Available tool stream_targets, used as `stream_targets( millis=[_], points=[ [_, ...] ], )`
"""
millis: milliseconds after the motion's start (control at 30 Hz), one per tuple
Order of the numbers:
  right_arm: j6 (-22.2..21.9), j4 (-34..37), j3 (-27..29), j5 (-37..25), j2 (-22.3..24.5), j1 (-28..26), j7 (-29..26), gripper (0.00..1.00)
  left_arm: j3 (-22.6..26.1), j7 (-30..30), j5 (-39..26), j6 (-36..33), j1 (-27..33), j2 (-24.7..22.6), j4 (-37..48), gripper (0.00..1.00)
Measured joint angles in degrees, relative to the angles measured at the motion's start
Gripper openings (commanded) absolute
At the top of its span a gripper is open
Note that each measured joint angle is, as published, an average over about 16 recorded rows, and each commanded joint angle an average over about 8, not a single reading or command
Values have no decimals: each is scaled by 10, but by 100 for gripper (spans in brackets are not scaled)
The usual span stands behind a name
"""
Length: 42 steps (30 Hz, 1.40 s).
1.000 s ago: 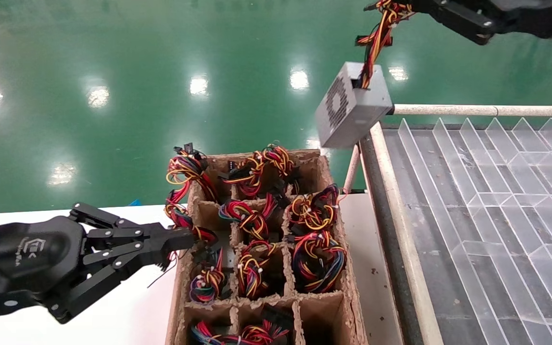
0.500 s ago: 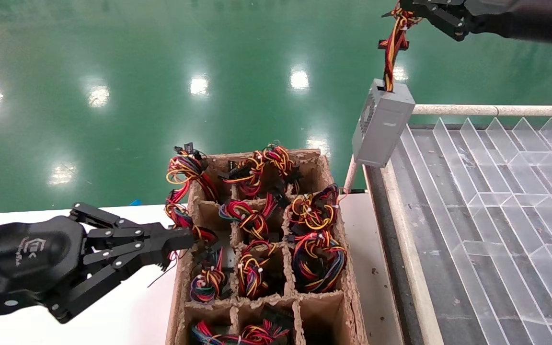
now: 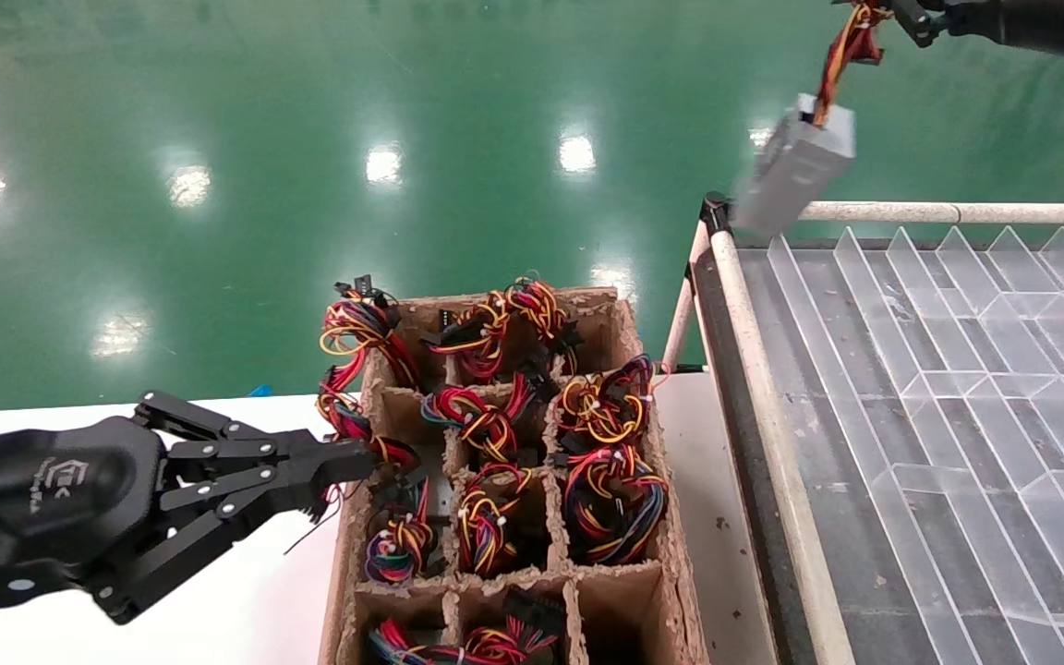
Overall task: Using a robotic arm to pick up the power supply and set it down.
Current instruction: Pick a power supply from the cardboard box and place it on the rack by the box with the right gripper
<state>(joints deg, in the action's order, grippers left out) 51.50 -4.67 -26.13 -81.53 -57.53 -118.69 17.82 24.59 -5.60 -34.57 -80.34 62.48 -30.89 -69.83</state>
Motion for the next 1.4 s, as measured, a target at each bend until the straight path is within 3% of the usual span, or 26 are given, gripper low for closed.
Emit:
stream_targets(
  millis=[233, 833, 1400],
  points=[
    [-42, 23, -4, -8, -16, -2, 16, 0, 0, 0, 0, 0, 0, 0, 0, 0],
    [-52, 38, -9, -14, -47, 6, 39, 0, 0, 0, 0, 0, 0, 0, 0, 0],
    [-112, 47, -17, -27, -102, 28, 57, 0, 0, 0, 0, 0, 0, 0, 0, 0]
  ],
)
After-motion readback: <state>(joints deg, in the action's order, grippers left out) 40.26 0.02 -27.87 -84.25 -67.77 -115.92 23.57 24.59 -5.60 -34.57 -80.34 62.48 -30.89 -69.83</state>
